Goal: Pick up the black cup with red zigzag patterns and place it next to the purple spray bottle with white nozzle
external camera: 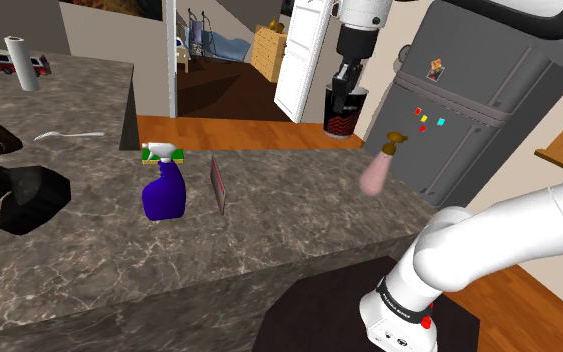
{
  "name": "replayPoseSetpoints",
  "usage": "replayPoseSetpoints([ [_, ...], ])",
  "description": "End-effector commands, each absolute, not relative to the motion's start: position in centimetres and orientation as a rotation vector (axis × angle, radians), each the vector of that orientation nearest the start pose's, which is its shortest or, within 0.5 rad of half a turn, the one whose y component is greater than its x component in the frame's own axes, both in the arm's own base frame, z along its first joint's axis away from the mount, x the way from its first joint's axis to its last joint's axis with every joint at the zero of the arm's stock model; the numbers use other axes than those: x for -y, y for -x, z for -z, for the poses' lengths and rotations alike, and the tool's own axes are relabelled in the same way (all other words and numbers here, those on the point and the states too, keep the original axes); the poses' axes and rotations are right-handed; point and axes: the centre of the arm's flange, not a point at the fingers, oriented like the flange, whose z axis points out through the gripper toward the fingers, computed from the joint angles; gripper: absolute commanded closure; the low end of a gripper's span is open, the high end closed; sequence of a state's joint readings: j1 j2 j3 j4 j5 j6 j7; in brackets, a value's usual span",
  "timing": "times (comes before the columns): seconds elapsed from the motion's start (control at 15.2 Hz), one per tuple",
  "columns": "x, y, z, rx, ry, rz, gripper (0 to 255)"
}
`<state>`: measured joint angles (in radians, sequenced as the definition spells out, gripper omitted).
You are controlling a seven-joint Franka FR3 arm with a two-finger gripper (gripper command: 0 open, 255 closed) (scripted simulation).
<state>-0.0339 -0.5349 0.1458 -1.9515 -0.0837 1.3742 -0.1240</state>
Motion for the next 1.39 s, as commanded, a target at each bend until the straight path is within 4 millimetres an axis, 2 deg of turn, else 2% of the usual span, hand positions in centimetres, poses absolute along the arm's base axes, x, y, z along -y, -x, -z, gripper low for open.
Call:
replayPoseSetpoints([
  [0.0, -7.2, -37.2, -67.4, 0.326, 3.28, -0.08, 255],
  [1.32, -30.2, -50.0, -67.4, 0.326, 3.28, -0.08, 255],
])
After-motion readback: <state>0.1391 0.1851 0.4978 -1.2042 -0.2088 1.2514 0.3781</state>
